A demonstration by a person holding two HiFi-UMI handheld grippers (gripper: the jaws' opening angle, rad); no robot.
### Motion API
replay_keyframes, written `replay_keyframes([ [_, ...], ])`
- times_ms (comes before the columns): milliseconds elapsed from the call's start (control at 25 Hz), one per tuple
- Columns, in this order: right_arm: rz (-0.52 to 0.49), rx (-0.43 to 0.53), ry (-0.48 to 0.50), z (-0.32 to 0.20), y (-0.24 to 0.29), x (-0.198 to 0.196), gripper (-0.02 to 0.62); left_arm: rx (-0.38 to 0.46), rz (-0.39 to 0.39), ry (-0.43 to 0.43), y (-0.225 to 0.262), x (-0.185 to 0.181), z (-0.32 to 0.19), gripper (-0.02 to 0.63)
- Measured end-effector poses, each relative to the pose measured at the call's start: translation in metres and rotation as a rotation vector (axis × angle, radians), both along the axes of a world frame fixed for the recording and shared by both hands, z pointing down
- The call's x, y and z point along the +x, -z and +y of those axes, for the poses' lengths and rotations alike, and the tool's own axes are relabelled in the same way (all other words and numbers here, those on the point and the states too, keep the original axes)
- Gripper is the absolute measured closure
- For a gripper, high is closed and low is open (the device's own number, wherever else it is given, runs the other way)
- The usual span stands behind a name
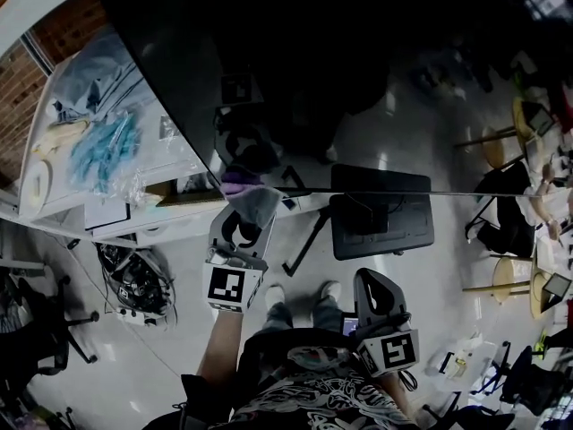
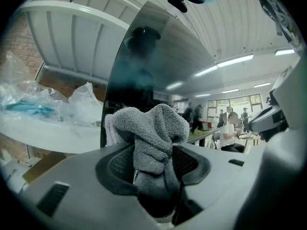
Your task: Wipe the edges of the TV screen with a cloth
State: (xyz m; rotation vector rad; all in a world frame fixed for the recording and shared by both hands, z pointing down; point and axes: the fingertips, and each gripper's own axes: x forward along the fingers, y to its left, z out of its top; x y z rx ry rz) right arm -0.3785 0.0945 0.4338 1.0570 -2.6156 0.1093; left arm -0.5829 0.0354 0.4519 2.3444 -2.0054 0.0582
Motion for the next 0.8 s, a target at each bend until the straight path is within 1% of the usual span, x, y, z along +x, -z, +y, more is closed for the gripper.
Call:
replay_keyframes([
  [160, -0.013, -0.002, -0.031, -0.003, -0.001, 0.008, 0.565, -0.004, -0.006, -0.033, 0.001, 0.011, -0.003, 0.408],
  [360, -0.017, 0.029, -0.038, -0.008, 0.003, 0.015, 0.565, -0.007, -0.023, -0.066, 0.000, 0.023, -0.005, 0.408],
  [600, -0.039, 0.014, -0.081, -0.010, 0.004, 0.034, 0.565, -0.020, -0.024, -0.091, 0.001, 0.042, -0.009, 0.408],
  [800, -0.051, 0.009, -0.085, -0.009, 0.002, 0.039, 0.565, -0.015, -0.022, -0.117, 0.006, 0.052, -0.015, 0.408],
])
